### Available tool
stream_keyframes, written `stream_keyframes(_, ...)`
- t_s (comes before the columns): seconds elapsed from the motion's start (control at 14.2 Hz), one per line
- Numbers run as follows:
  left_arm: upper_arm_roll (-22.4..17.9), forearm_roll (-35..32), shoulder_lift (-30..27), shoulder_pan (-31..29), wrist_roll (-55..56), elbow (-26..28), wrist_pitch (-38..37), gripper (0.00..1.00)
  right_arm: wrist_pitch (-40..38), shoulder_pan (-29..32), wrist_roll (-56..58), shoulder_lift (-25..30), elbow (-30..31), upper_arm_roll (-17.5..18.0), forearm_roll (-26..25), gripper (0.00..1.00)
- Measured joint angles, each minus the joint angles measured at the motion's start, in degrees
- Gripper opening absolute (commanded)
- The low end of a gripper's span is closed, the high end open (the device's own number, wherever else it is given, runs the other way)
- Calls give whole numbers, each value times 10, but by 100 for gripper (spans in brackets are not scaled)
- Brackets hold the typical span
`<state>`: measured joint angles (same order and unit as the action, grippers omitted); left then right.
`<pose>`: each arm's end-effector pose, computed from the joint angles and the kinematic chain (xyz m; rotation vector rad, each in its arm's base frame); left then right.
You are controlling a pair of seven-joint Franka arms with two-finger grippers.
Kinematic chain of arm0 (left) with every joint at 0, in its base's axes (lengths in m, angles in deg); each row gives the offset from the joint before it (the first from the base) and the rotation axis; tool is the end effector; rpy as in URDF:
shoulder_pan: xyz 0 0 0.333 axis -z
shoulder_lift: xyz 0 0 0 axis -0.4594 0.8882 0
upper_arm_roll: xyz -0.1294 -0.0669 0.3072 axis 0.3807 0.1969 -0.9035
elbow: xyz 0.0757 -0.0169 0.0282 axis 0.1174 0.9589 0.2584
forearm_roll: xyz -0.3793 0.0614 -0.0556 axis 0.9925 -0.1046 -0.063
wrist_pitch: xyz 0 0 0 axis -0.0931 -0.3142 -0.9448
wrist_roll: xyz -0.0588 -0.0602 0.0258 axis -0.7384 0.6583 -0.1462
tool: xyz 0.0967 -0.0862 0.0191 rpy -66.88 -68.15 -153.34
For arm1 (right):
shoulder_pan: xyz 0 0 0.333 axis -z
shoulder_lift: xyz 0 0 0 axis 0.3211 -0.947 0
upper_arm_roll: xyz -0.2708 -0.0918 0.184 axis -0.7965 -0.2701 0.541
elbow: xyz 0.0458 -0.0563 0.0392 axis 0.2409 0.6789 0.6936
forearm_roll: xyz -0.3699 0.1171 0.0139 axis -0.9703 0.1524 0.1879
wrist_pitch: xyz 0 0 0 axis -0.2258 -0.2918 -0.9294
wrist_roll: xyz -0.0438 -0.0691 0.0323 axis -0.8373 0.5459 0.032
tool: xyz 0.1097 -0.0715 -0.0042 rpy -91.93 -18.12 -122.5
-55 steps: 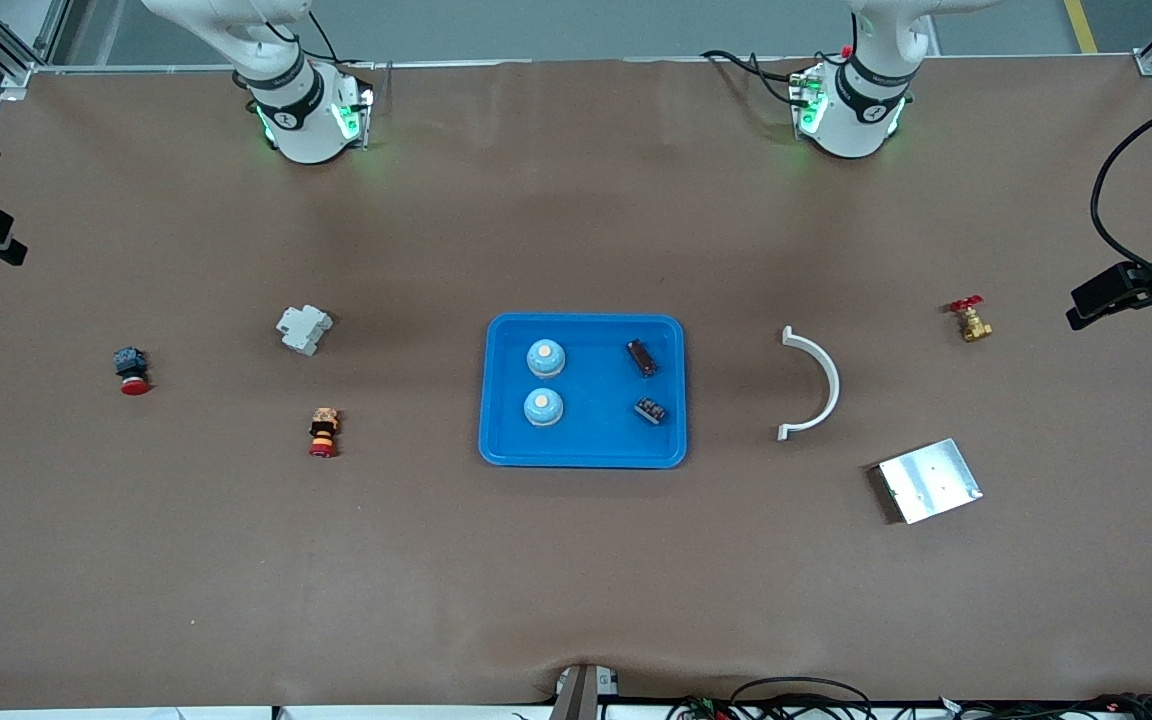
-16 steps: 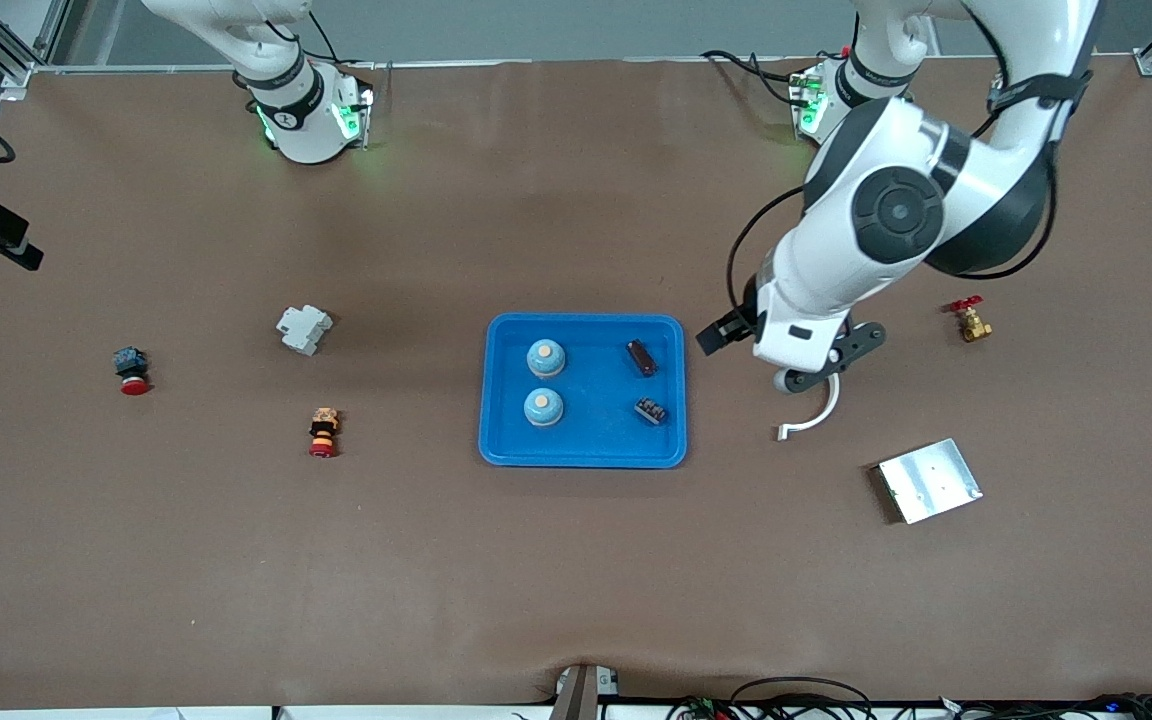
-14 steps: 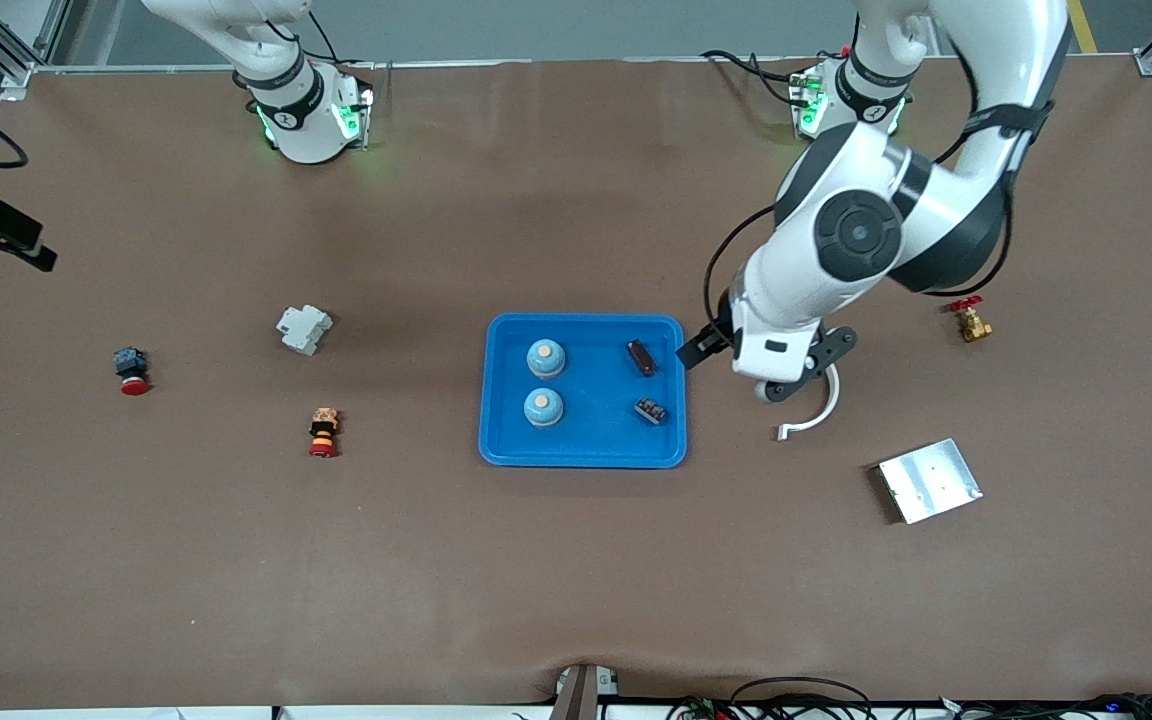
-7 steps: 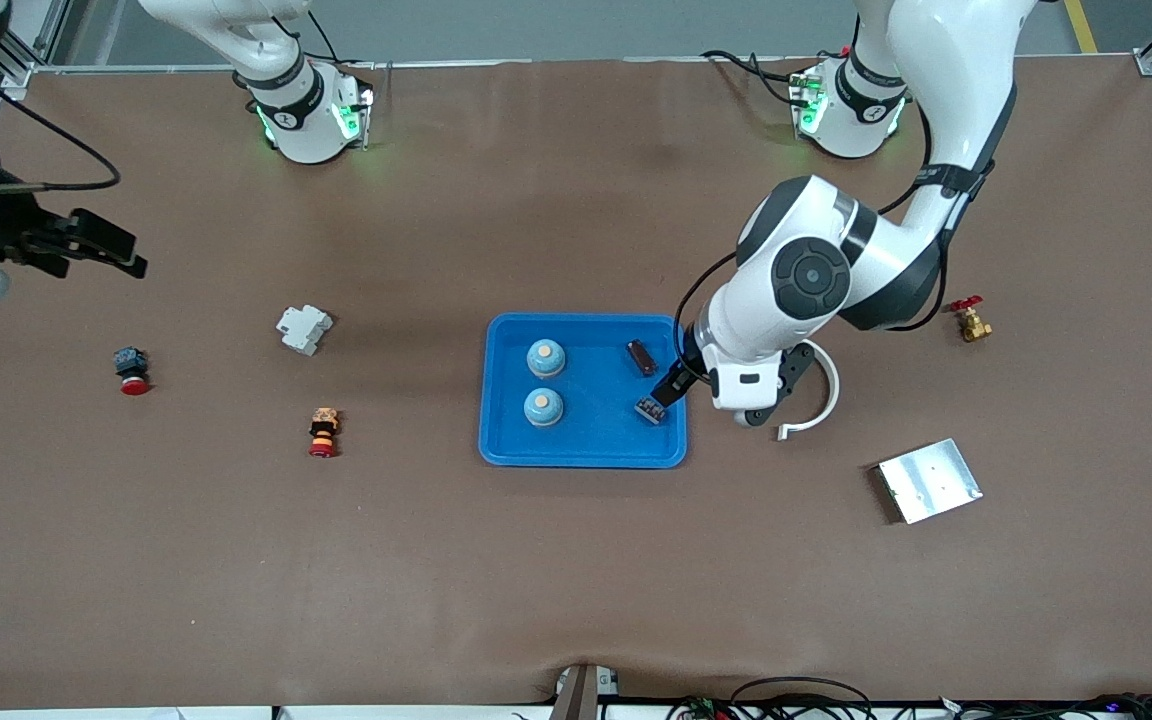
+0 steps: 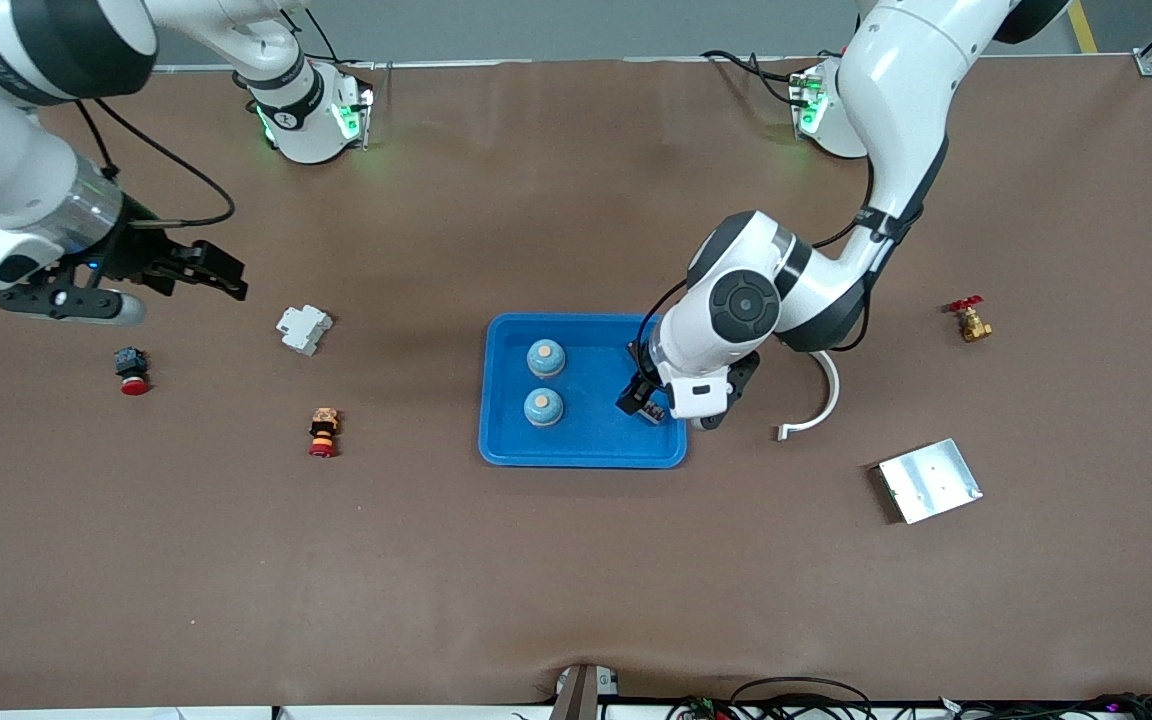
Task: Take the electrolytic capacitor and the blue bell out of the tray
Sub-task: 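Reach the left gripper into the tray while the right gripper approaches, then grasp a brown capacitor with the left gripper while the right grasps a bell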
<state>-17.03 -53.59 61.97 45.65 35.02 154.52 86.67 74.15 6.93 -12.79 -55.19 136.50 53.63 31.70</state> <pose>0.5795 -0.4139 0.2927 2.6716 1.3731 -0.3189 0.5340 0.1038 0.5530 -3.0460 0.1955 0.0616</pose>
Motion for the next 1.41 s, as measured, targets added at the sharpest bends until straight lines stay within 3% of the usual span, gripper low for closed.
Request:
stream_keyframes(0.28, 0, -38, 21, 9, 51, 0, 14, 100, 30, -21, -39, -6, 9, 0, 0, 100)
stream_keyframes(0.7, -1, -63, 36, 13, 60, 15, 17, 100, 87, -101, -182, -47, 15, 1, 0, 100)
stream_keyframes(1.41, -1, -64, 36, 26, 61, 72, 68, 100, 152, -157, -278, -95, 15, 1, 0, 100)
